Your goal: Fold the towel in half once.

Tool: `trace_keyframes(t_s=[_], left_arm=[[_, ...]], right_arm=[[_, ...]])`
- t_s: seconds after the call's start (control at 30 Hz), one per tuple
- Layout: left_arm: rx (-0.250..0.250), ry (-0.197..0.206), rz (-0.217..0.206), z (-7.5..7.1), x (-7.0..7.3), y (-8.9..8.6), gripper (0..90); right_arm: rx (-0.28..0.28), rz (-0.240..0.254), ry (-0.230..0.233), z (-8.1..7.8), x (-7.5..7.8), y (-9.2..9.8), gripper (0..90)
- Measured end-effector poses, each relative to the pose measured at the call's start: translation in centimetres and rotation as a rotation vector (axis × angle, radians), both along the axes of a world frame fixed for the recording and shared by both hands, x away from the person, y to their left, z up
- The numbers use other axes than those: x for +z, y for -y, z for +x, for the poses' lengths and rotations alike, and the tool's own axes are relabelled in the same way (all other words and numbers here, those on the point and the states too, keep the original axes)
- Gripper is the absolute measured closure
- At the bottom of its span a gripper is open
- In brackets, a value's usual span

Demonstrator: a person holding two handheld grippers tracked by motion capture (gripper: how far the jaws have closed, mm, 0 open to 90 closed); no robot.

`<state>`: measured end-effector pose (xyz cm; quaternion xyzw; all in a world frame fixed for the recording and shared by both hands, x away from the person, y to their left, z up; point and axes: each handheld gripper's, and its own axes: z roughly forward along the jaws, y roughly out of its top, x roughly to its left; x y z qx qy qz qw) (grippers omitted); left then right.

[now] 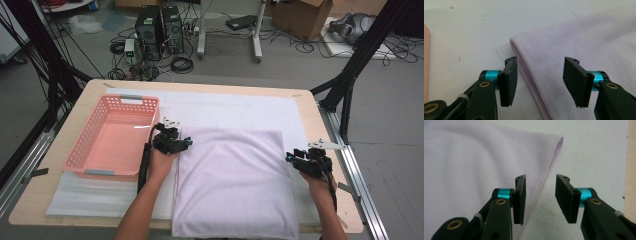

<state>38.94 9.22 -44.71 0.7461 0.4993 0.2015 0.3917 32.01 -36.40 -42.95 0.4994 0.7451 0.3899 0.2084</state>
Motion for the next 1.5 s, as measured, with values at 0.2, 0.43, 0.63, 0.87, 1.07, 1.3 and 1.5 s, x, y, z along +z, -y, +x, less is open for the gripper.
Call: trace_keyframes(t_s=[0.2,0.43,0.63,0.87,1.07,1.3,1.5], left_arm=[[-0.010,0.018,0.019,0.2,-0.3,-0.2,54.1],[0.069,0.026,-0.001,0.3,-0.3,-0.1,81.0],[0.094,0.025,0.024,0.4,-0.4,-0.2,50.0],[0.016,0.009,-0.018,0.3,-0.4,-0.1,65.5],[0.049,-0.044,-0.110,0.5,-0.4,-0.1,86.1],[0.101,-0.003,-0.132,0.7,0.7,-0.2,86.7],[0.117,0.052,-0.180,2.7,3.0,-0.3,86.6]], right_arm=[[0.000,-0.003,-0.017,1.2,-0.6,-0.3,57.0],[-0.007,0.003,-0.026,1.5,-0.8,-0.4,57.4],[-0.025,0.014,-0.022,1.8,-0.5,-0.1,56.5],[-0.027,0.006,-0.059,4.1,-0.9,-0.8,48.1],[-0.039,-0.038,-0.075,5.9,-1.7,-1.9,61.5],[-0.006,-0.036,-0.087,6.4,-0.6,-2.1,87.4],[-0.038,0.010,0.038,7.4,0.9,-1.2,87.4]])
